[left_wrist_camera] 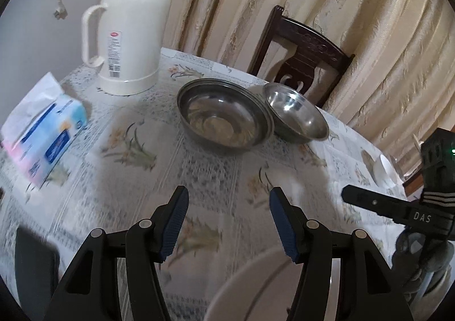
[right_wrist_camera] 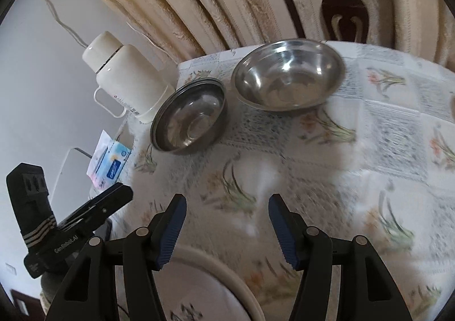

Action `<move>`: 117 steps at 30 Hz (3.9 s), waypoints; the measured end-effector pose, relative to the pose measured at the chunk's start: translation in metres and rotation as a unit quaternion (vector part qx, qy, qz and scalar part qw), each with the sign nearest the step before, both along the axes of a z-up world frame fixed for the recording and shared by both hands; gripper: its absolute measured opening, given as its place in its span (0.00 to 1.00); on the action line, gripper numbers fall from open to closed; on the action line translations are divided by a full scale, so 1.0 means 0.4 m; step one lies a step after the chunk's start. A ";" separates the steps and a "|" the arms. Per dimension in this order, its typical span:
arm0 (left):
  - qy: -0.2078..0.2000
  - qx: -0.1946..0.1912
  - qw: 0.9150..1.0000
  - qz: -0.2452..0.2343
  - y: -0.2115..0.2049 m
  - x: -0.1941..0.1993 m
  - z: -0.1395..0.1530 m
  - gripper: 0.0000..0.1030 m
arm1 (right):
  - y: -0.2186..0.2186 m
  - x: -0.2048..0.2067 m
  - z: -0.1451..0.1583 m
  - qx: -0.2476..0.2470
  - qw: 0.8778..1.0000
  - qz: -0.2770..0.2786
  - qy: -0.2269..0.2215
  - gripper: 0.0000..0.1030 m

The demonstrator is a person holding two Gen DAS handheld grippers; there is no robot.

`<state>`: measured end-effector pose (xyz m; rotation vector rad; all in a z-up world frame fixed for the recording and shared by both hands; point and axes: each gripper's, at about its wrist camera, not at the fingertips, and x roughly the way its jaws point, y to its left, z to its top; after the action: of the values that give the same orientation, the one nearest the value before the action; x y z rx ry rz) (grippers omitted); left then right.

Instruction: Organize plates and bowls

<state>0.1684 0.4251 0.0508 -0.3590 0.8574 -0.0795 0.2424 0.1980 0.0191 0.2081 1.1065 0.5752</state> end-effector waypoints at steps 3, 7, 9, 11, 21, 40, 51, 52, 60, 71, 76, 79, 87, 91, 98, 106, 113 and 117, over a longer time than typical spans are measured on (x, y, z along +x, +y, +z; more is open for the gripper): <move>0.006 -0.007 1.000 0.004 0.023 0.055 -0.010 0.58 | 0.041 0.046 -0.009 0.005 1.000 0.007 0.007 0.61; 0.010 -0.011 1.000 0.015 0.059 0.126 -0.027 0.58 | 0.097 0.101 -0.026 0.001 1.000 0.015 0.002 0.61; 0.013 -0.013 1.000 0.019 0.070 0.153 -0.037 0.58 | 0.115 0.127 -0.037 0.003 1.000 0.015 0.005 0.61; 0.014 -0.017 1.000 0.022 0.080 0.176 -0.045 0.58 | 0.132 0.151 -0.053 0.008 1.000 0.013 0.010 0.61; 0.028 -0.030 0.998 0.044 0.121 0.279 -0.097 0.52 | 0.173 0.208 -0.100 -0.004 1.000 0.009 0.021 0.57; 0.023 0.000 0.999 0.049 0.105 0.282 -0.102 0.34 | 0.224 0.183 -0.076 -0.007 0.998 0.059 -0.006 0.35; -0.018 0.014 1.000 0.019 0.019 0.292 -0.001 0.34 | 0.106 0.179 0.024 0.005 0.998 0.026 -0.051 0.35; -0.019 0.014 1.000 0.015 0.007 0.296 0.002 0.34 | 0.083 0.183 0.030 0.007 0.998 0.017 -0.053 0.35; -0.031 0.025 0.999 -0.034 -0.135 0.366 0.023 0.34 | -0.023 0.213 0.040 0.012 0.997 -0.040 -0.063 0.35; -0.025 0.054 0.996 -0.071 -0.253 0.467 -0.005 0.34 | -0.080 0.271 -0.032 0.004 0.995 -0.090 -0.046 0.35; -0.014 0.065 0.995 -0.078 -0.273 0.491 -0.036 0.34 | -0.085 0.279 -0.045 -0.002 0.994 -0.097 -0.048 0.35; -0.006 0.074 0.994 -0.075 -0.276 0.502 -0.050 0.35 | -0.087 0.277 -0.039 -0.004 0.993 -0.105 -0.057 0.36; -0.012 0.090 0.994 -0.062 -0.259 0.486 -0.058 0.39 | -0.095 0.271 -0.034 -0.001 0.991 -0.119 -0.066 0.41; -0.020 0.108 0.992 -0.063 -0.263 0.471 -0.049 0.40 | -0.101 0.260 -0.040 0.003 0.990 -0.123 -0.065 0.41; -0.035 0.137 0.988 -0.068 -0.281 0.450 -0.030 0.40 | -0.115 0.234 -0.038 0.015 0.989 -0.131 -0.068 0.42; -0.048 0.157 0.983 -0.077 -0.306 0.426 -0.007 0.40 | -0.133 0.208 -0.033 0.023 0.988 -0.134 -0.071 0.42; -0.061 0.179 0.978 -0.084 -0.335 0.403 0.018 0.40 | -0.169 0.187 -0.025 0.030 0.986 -0.144 -0.074 0.44; -0.068 0.187 0.976 -0.085 -0.348 0.391 0.034 0.40 | -0.194 0.173 -0.024 0.033 0.985 -0.152 -0.075 0.45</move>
<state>0.3250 0.2860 0.0645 0.0721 0.7474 -0.0976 0.3115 0.1205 0.0097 0.3779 0.8893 0.3489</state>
